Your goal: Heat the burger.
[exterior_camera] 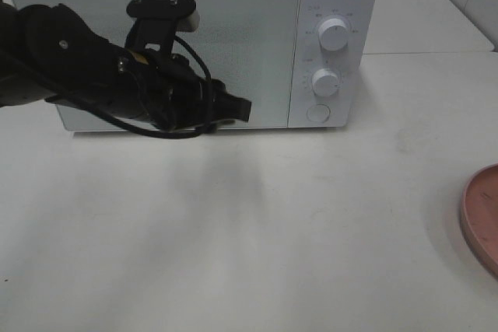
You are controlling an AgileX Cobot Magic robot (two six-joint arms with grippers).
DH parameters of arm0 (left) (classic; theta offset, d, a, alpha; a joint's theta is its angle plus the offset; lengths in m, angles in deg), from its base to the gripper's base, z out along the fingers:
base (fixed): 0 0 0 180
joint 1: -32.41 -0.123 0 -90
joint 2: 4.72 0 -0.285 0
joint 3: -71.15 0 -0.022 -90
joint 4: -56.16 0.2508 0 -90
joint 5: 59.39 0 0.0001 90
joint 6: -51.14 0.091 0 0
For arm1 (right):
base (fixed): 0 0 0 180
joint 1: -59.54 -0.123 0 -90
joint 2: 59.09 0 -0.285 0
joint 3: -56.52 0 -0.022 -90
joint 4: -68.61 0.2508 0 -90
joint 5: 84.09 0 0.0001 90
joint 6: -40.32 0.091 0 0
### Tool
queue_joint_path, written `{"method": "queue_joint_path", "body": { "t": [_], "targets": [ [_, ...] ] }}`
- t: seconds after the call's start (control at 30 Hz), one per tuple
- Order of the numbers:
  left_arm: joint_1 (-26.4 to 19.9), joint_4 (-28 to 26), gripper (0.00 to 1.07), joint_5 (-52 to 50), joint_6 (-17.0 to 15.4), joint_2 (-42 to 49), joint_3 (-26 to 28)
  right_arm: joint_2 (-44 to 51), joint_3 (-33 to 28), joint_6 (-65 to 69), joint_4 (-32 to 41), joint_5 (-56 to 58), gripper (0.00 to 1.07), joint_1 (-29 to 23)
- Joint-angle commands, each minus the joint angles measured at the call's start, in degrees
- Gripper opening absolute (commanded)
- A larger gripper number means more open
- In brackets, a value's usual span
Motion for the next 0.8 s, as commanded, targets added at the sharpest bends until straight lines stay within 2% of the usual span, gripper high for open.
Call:
{"method": "queue_joint_path", "body": {
  "t": [0.03,0.07,0.13,0.17,0.2,0.23,0.37,0.43,0.47,0.53,0.57,0.6,0.63,0.67,0.7,0.73,0.77,0.8],
  "targets": [
    [0.17,2.81,1.00,11.17,0.11,1.72,-0.23,1.55,-0.06,-0.63,0.00,-0.52,0.74,0.40],
    [0.17,6.02,0.98,16.56,0.11,2.75,-0.23,1.55,-0.06,-0.63,0.00,-0.52,0.74,0.40],
    [0.17,7.45,0.98,18.91,0.11,3.27,-0.23,1.55,-0.06,-0.63,0.00,-0.52,0.74,0.40],
    [0.17,11.46,0.98,24.06,0.06,4.70,-0.23,1.55,-0.06,-0.63,0.00,-0.52,0.74,0.40],
    [0.17,11.46,0.98,24.06,0.06,4.70,-0.23,1.55,-0.06,-0.63,0.00,-0.52,0.74,0.40],
    [0.17,13.75,0.98,29.68,-0.34,6.07,-0.17,1.55,-0.06,-0.63,0.00,-0.52,0.74,0.40],
    [-0.29,14.90,0.98,34.66,-1.20,7.79,-0.17,1.55,-0.06,-0.63,0.00,-0.52,0.74,0.40],
    [-2.64,15.07,0.98,38.10,-4.58,9.51,-0.17,1.55,-0.06,-0.63,0.00,-0.52,0.74,0.40],
    [-2.64,15.07,0.98,38.10,-4.58,9.51,-0.17,1.55,-0.06,-0.63,0.00,-0.52,0.74,0.40],
    [-7.16,15.01,0.98,41.42,-5.79,10.89,-0.17,1.55,-0.06,-0.63,0.00,-0.52,0.74,0.40],
    [-7.16,15.01,0.98,41.42,-5.79,10.89,-0.17,1.55,-0.06,-0.63,0.00,-0.52,0.74,0.40],
    [-11.17,14.90,0.98,44.00,-5.79,11.40,-0.17,1.55,-0.06,-0.63,0.00,-0.52,0.74,0.40],
    [-13.29,14.84,0.98,45.32,-5.79,11.69,-0.17,1.55,-0.06,-0.63,0.00,-0.52,0.74,0.40],
    [-13.29,14.84,0.98,45.32,-5.79,11.69,-0.17,1.55,-0.06,-0.63,0.00,-0.52,0.74,0.40],
    [-17.25,14.84,0.98,47.73,-5.79,12.43,-0.17,1.55,-0.06,-0.63,0.00,-0.52,0.74,0.40],
    [-17.25,14.84,0.98,47.73,-5.79,12.43,-0.17,1.55,-0.06,-0.63,0.00,-0.52,0.74,0.40],
    [-21.31,14.84,0.98,50.31,-5.79,13.29,-0.17,1.55,-0.06,-0.63,0.00,-0.52,0.74,0.40],
    [-23.43,14.84,0.98,51.62,-5.79,13.92,-0.17,1.55,-0.06,-0.63,0.00,-0.52,0.74,0.40]
  ]
}}
